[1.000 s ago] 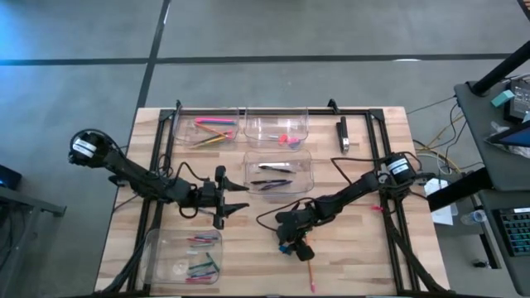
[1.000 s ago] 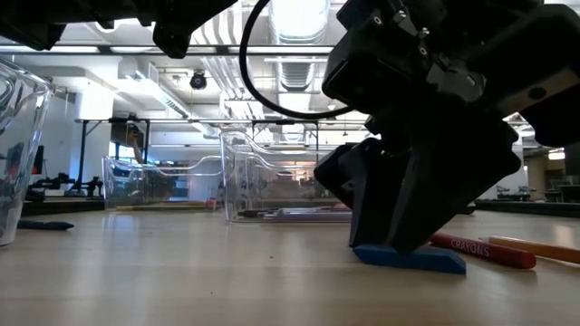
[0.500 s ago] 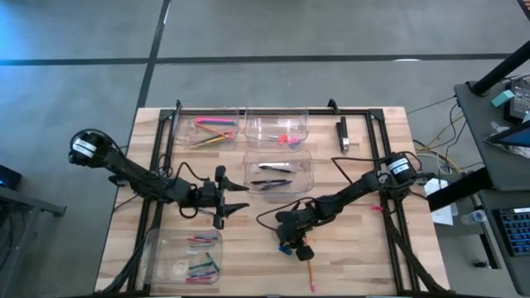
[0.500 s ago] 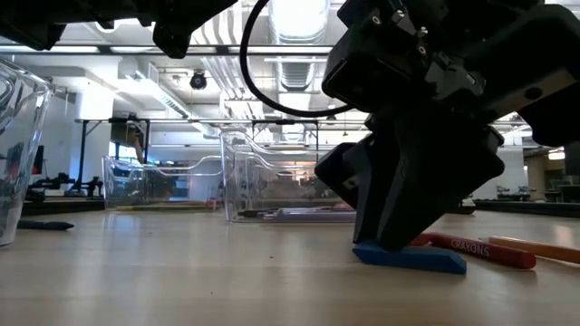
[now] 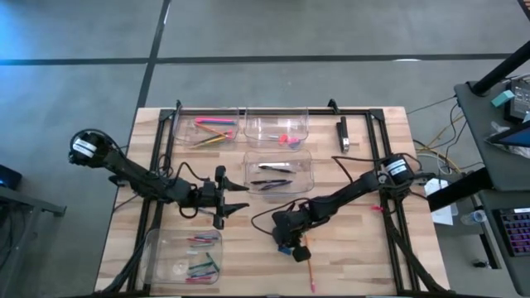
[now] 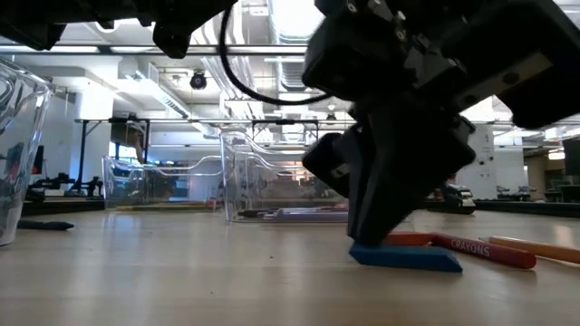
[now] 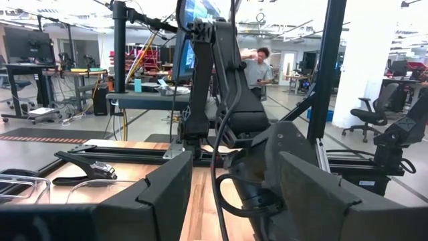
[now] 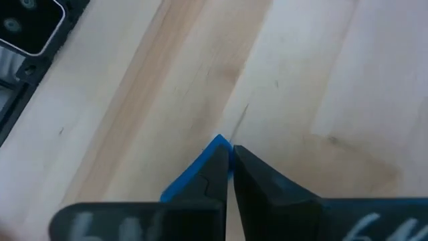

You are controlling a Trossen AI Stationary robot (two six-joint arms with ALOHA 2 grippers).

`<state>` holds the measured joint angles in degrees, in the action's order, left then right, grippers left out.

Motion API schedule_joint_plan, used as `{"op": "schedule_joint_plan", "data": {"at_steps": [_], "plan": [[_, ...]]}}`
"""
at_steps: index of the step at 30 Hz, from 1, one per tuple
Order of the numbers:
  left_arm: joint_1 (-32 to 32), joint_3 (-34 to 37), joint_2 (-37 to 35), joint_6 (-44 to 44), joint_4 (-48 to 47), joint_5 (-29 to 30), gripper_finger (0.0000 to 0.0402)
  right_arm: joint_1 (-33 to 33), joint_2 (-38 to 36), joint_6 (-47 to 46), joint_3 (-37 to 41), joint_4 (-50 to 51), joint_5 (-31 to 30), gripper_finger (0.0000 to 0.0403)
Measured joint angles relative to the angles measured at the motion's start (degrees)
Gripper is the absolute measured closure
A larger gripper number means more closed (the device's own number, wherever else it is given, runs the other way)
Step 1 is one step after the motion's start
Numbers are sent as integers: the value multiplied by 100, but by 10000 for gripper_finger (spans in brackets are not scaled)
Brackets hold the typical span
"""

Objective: Sort crayons/erasers/pens/pencils in bins
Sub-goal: Put the blue eraser into the top right transparent bin, then put the blue crayon into the bottom transparent bin

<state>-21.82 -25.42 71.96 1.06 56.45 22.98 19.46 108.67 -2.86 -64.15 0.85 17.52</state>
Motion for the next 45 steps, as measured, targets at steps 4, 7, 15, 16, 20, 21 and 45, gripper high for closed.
{"op": "schedule_joint_plan", "data": {"at_steps": [4,7,15,16,20,21,45], "plan": [[1,0,0,0,1,-1,196,4,19,115,-411,263,49,394],[1,1,0,0,2,-1,196,10,-105,286,-642,227,204,394],[0,1,0,0,2,-2,196,-140,-1023,741,-582,776,-389,394],[2,1,0,0,3,0,196,-203,-1196,835,-569,908,-625,394],[2,-2,0,0,2,-2,196,-627,-1928,1129,-351,1047,-1288,394],[2,-8,0,0,2,-2,196,-784,-2126,1173,-264,969,-1301,394],[9,-17,0,-33,4,-2,196,-5048,-3152,469,1453,-1137,-887,350]]}}
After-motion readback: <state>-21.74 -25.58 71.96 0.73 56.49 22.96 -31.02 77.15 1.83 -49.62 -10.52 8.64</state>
